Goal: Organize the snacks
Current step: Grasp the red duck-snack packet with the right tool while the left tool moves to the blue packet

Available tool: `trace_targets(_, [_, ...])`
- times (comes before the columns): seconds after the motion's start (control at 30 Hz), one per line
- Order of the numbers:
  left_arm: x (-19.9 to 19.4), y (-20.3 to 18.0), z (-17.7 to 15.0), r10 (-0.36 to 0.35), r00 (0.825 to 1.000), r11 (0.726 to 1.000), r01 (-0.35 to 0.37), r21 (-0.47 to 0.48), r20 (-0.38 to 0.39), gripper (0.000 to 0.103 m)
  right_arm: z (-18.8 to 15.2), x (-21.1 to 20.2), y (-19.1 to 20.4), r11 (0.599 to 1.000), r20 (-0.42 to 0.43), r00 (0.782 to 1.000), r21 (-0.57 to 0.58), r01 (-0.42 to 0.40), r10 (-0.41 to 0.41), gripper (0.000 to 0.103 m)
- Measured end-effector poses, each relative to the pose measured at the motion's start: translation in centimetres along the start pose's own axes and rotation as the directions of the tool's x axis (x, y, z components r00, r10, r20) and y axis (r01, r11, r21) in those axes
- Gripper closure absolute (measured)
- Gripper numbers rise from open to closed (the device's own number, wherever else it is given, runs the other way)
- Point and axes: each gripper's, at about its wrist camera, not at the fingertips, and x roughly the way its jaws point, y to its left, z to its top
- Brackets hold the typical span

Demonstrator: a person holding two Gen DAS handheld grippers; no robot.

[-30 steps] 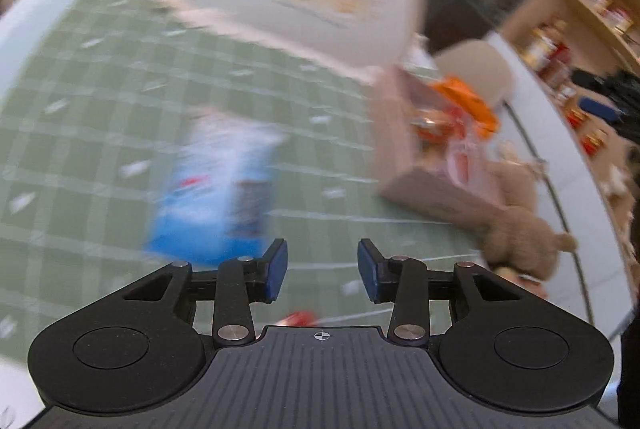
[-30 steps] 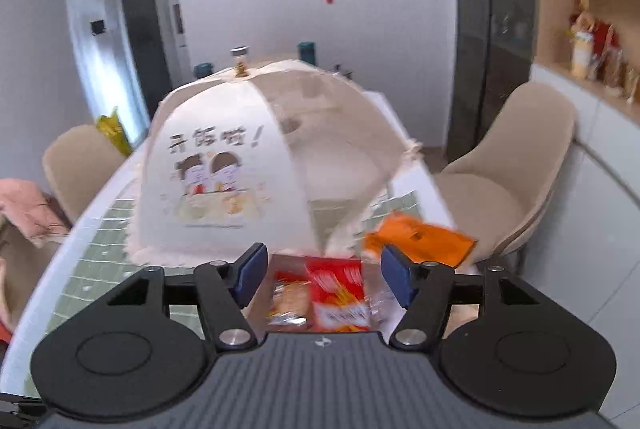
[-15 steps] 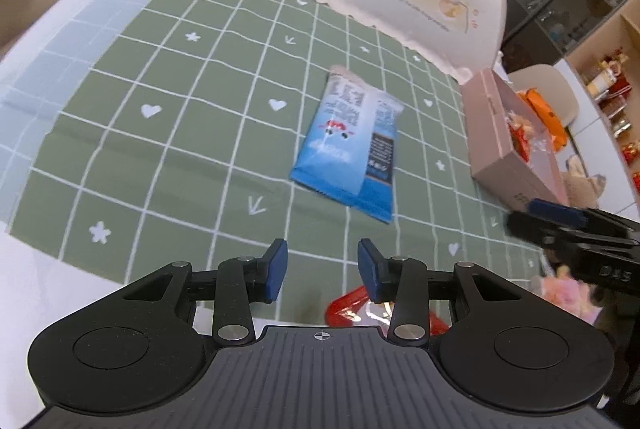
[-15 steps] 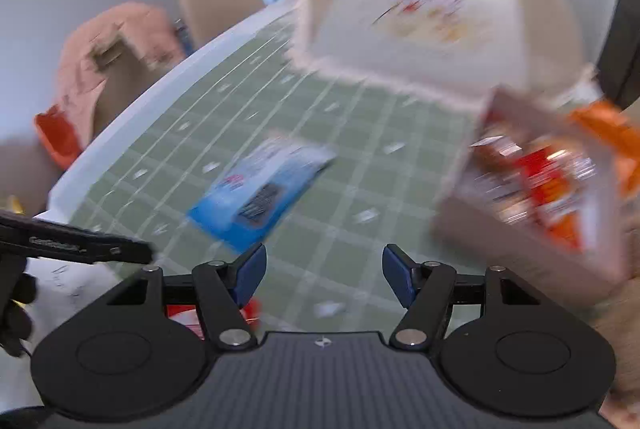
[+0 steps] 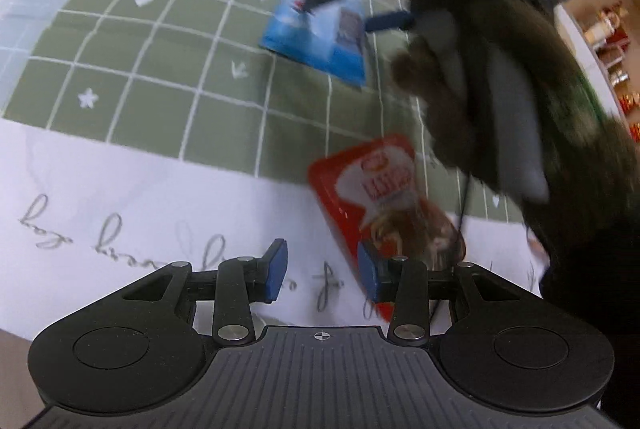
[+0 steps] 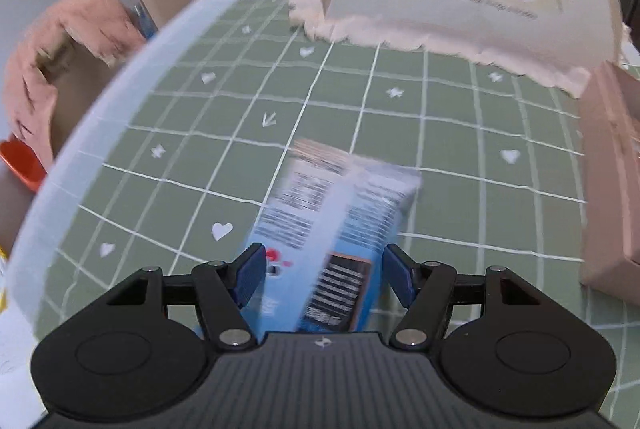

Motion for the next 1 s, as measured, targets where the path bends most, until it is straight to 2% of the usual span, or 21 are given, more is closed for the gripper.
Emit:
trace_targets(0.07, [0.3,-0.2,-0.1,0.003,1.0,1.0,-0.003,0.009,-0.01,0.06,0.0,-0.1,-0.1,1.0,-0.016,1.0,-0.014,-0.027,0.027,0.033])
trace_targets(0.13, [0.7,-0.6,0.0,0.003,1.0,1.0,-0.003,0.014,-0.021,0.06,-0.8,-0.9,-0.6,0.997,-0.028,0.998,-0.061,-0.056,0.054,0.046])
trace_targets(0.2, [1.1,-1.1,0.2,-0.005,1.0,1.0,0.005,0.022,-0.029,0.06,-2.2,-2.3,-1.8,0.993,-0.021,0.999,-0.116,-0.039,0.037,0.055])
trace_targets(0.3, [1.8,-2.2,0.4,-0.018,0.999,0.999,0.019,0.051,-0.036,0.06,-4.8,-4.6,-4.6,0.989,-0.002,1.0,-0.145,0.019,-0.019,0.055])
trace_targets(0.47, [3.0,-4.6,1.0,-0.021,0.999,0.993,0.025,0.118,-0.036,0.06,-9.2,-8.2,-10.4,0.995,-0.003,0.998,-0.073,0.07,-0.07,0.055])
trace_targets(0.63, [4.2,-6.5,1.6,-0.025,0.999,0.984,0.03,0.178,-0.033,0.06,-14.0,-10.2,-13.7,0.981,0.005,0.982,-0.033,0.189,-0.189,0.055])
trace_targets(0.83, [4.8,-6.9,2.6,-0.034,0.999,0.983,0.037,0.18,-0.017,0.06,-17.3,-14.0,-13.8,0.997,0.086,0.993,0.006,0.076,-0.076,0.053])
trace_targets(0.93, [4.6,-6.8,2.8,-0.025,1.0,0.984,0.025,0.178,-0.001,0.061,-17.8,-15.1,-12.9,0.999,0.12,0.992,0.027,0.046,-0.049,0.048])
trace_targets(1.0, [4.0,-6.2,3.1,-0.029,0.999,0.987,0.026,0.161,0.019,0.061,-17.8,-15.2,-11.9,0.999,0.125,0.992,0.042,-0.008,0.003,0.041])
